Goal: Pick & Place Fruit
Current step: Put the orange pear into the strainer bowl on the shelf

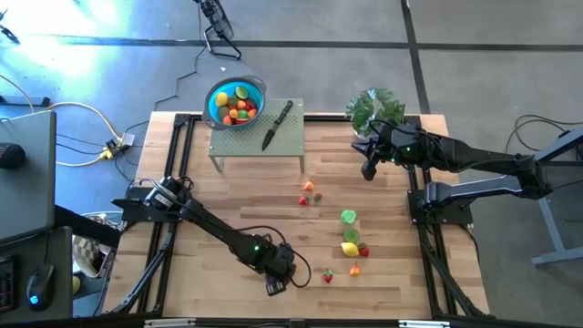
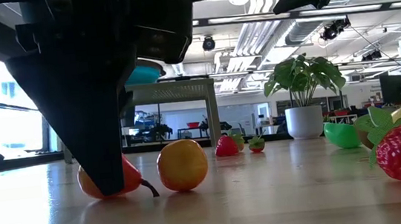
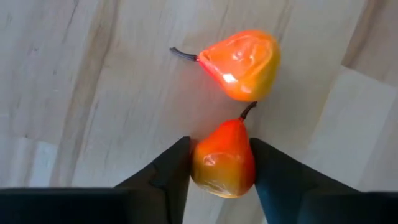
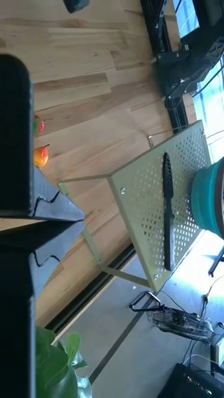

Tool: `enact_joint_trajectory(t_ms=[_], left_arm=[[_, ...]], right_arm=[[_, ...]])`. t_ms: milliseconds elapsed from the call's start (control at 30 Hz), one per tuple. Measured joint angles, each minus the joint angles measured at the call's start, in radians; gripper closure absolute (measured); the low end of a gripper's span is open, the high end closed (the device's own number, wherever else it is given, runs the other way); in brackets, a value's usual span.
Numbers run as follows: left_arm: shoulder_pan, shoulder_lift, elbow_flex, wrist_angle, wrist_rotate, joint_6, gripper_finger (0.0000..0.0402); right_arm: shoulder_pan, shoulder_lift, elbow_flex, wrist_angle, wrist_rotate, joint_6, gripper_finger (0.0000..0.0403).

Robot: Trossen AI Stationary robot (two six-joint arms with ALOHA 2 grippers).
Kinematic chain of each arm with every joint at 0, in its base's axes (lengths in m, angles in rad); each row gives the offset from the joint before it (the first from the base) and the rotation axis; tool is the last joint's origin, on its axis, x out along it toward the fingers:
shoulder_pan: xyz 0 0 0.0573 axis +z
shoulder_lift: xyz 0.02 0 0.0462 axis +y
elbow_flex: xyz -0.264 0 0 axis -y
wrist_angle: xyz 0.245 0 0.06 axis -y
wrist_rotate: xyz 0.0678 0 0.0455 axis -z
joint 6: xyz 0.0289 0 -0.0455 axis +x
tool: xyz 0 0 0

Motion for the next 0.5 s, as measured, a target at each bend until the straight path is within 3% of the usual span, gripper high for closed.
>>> enact_joint_trajectory(t_ms=[500], left_arm=[[0.0,0.0,0.0,0.021,0.069,-0.058,0.0271]], right_arm=[[0.0,0.0,0.0,0.0,0.0,0.0,0.04]])
